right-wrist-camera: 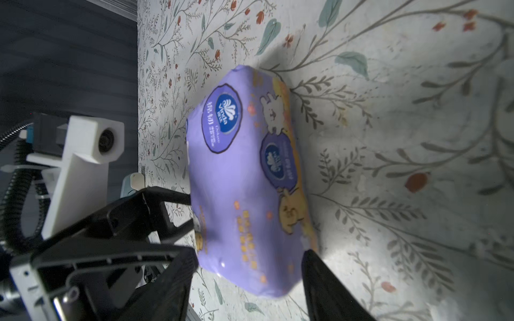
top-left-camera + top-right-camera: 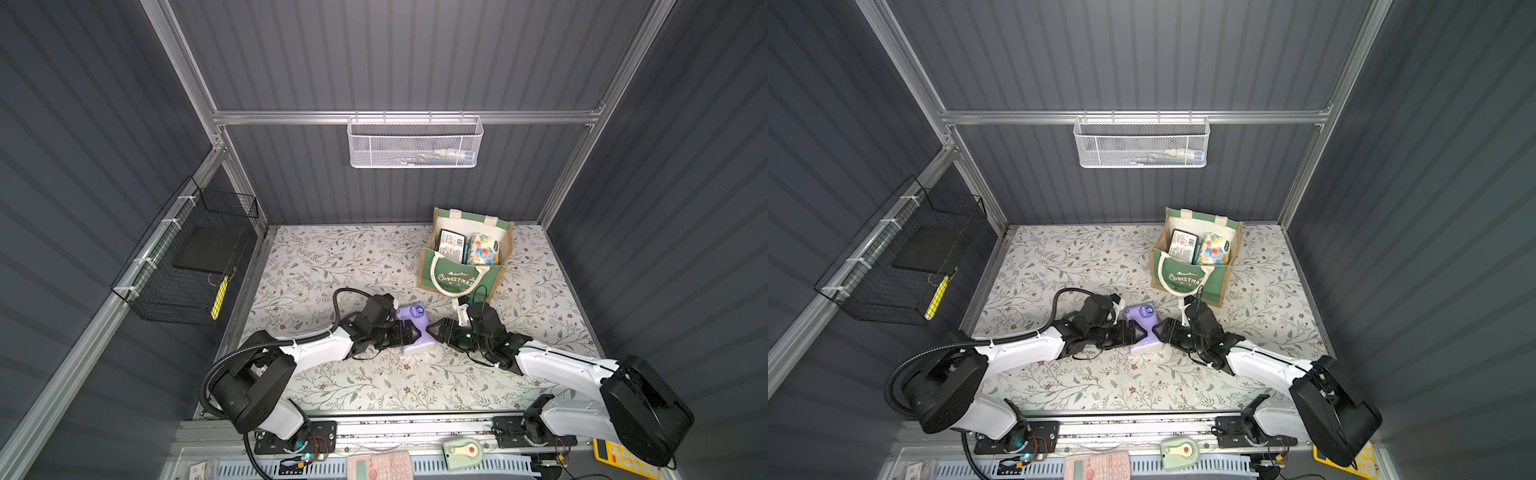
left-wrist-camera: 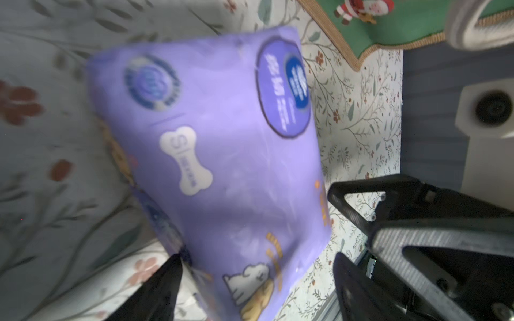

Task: Put tissues into the canvas bag
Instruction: Pick up the pack of facial tissues from the center of the board.

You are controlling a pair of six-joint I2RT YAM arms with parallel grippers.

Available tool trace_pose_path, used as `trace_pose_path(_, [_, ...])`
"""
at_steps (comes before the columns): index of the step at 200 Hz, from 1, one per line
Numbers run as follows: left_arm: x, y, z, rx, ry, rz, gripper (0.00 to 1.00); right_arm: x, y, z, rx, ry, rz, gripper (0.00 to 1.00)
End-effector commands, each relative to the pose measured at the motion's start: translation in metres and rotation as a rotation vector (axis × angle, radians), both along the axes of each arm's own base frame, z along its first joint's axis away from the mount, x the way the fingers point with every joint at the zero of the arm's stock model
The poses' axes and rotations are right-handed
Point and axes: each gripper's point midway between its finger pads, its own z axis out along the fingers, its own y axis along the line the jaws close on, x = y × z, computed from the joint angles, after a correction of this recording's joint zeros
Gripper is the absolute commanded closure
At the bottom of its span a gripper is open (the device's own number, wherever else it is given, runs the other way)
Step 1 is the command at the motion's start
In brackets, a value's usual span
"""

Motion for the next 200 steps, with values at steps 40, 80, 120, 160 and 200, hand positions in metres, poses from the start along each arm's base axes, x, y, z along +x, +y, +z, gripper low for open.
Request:
trace_pose_path(40, [0.007, 0.017, 0.012, 0.052, -0.065, 0.073, 0.06, 0.008, -0.010, -0.005, -0.056, -0.041, -0.021, 0.41])
trace_pose_path(80, [0.016, 0.033, 0.008, 0.038, -0.045, 0.119, 0.04, 0.016, -0.009, -0.005, -0.088, -0.068, 0.006, 0.45])
trace_pose_path(120, [0.023, 0.036, 0.004, 0.032, -0.039, 0.113, 0.02, 0.020, -0.006, -0.014, -0.108, -0.044, 0.011, 0.48])
trace_pose_path(160, [0.019, 0.031, -0.002, 0.003, -0.019, 0.098, 0.01, 0.021, -0.017, -0.028, -0.129, -0.001, -0.027, 0.52])
trace_pose_path(200, [0.014, 0.025, -0.014, -0.056, 0.027, 0.111, 0.01, 0.018, -0.024, -0.040, -0.138, 0.041, -0.036, 0.56])
